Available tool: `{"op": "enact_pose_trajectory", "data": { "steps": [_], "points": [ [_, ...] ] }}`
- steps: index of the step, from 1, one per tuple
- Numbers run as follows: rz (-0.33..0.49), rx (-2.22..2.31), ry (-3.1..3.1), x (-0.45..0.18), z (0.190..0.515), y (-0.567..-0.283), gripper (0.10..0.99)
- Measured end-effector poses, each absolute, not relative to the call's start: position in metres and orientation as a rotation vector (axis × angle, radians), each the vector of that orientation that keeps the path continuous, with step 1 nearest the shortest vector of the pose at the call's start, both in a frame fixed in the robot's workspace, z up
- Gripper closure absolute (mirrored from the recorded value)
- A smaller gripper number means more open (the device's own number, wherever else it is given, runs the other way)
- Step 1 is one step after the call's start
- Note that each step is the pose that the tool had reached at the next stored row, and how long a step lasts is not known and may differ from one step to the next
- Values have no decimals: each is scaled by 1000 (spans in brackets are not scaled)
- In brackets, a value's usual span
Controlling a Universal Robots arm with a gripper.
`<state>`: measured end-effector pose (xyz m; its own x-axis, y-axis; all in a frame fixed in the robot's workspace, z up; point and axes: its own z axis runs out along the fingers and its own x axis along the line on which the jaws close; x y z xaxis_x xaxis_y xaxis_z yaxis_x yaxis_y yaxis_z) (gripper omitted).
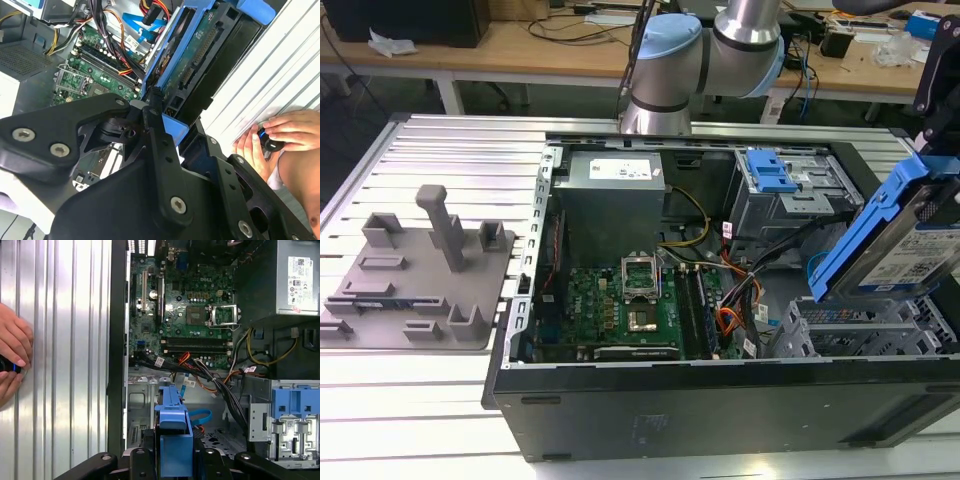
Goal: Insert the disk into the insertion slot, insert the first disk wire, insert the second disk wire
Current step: 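Insert the disk into the insertion slot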
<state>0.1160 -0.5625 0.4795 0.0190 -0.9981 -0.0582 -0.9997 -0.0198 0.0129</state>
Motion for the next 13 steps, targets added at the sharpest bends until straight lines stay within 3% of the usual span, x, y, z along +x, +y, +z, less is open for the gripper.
{"op": "enact_pose_trajectory", "data": {
  "steps": [13],
  "points": [
    [79, -2219, 2178, 116, 476, -563, 722]
  ]
}}
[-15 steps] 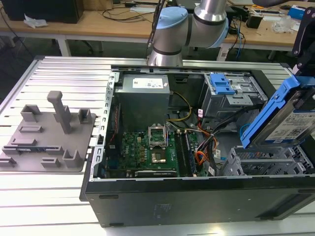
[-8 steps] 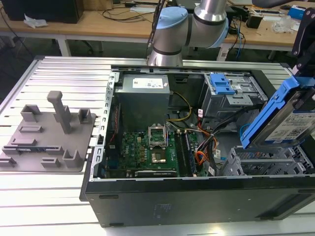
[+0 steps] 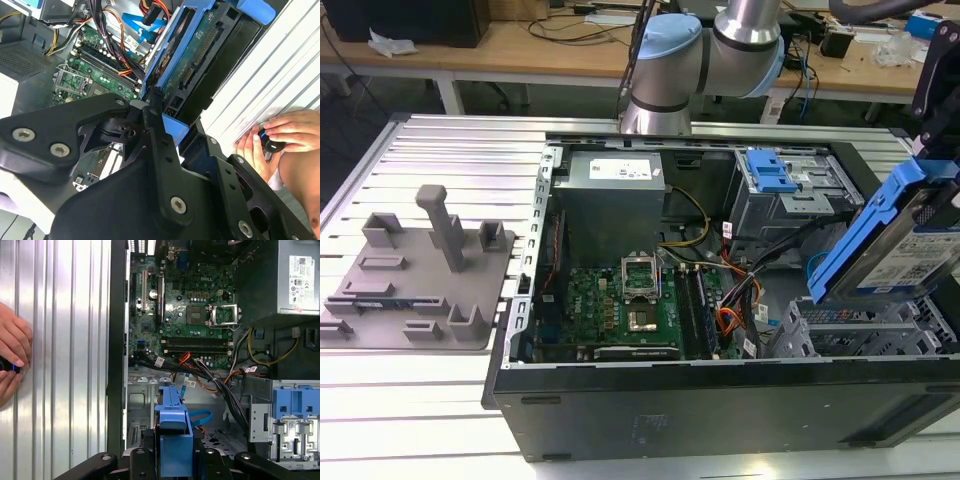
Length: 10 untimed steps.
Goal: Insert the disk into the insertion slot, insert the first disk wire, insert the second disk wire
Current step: 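Insert the disk into the insertion slot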
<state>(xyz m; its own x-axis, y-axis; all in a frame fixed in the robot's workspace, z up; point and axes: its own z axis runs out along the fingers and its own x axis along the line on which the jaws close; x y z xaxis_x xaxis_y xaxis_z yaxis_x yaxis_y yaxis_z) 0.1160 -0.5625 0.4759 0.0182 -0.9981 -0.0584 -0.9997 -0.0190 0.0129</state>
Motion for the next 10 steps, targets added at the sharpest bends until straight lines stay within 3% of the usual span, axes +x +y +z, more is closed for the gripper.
{"op": "enact_pose_trajectory", "data": {
  "steps": [10],
  "points": [
    [78, -2201, 2195, 116, 471, -563, 722]
  ]
}}
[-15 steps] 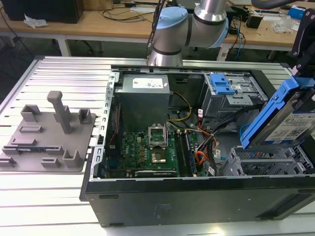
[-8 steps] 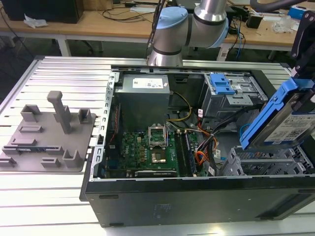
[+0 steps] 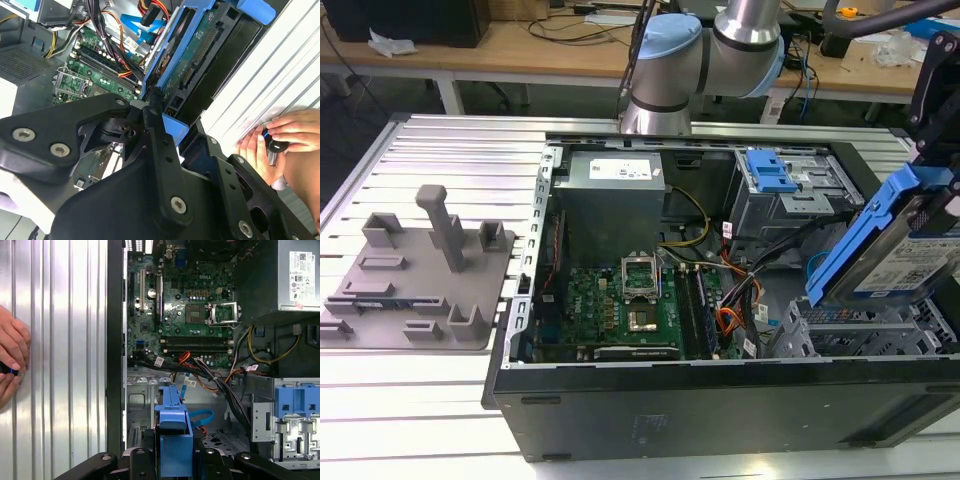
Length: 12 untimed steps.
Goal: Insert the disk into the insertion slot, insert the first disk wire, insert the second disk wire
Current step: 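Insert the disk into the insertion slot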
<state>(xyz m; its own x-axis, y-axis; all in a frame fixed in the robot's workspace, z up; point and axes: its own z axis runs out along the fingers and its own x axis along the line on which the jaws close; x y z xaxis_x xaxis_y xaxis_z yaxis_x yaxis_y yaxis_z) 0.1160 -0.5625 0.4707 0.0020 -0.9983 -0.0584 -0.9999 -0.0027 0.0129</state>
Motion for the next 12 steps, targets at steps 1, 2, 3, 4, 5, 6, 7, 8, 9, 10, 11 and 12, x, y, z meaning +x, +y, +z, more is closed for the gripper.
{"op": "enact_pose_trajectory", "data": {
  "steps": [1, 2, 3, 4, 5, 6, 7, 8, 9, 10, 11, 12],
  "points": [
    [78, -2200, 2196, 116, 470, -563, 722],
    [78, -2200, 2196, 116, 469, -563, 722],
    [78, -2199, 2197, 116, 469, -563, 722],
    [78, -2199, 2197, 116, 468, -563, 722],
    [78, -2199, 2197, 116, 468, -563, 722],
    [78, -2198, 2198, 116, 467, -563, 722],
    [78, -2198, 2198, 116, 466, -563, 722],
    [78, -2198, 2198, 116, 466, -563, 722],
    [78, -2198, 2198, 116, 465, -563, 722],
    [79, -2197, 2199, 116, 465, -563, 722],
    [78, -2197, 2199, 116, 464, -563, 722],
    [78, -2197, 2199, 116, 464, -563, 722]
  ]
}}
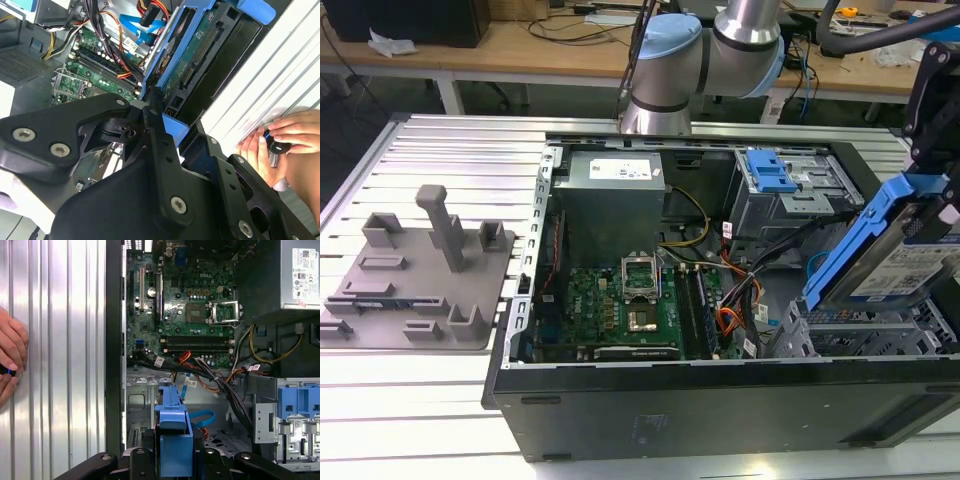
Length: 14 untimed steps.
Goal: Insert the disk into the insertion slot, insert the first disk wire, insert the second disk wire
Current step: 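Insert the disk into the insertion slot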
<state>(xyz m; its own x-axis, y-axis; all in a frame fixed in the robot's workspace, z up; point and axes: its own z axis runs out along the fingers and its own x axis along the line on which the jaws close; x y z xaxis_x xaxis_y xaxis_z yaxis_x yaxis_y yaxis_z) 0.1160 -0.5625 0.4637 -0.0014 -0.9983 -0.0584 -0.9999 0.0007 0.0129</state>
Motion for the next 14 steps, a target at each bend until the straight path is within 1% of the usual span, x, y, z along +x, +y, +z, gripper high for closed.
{"op": "enact_pose_trajectory", "data": {
  "steps": [14],
  "points": [
    [78, -2188, 2208, 117, 456, -563, 722]
  ]
}}
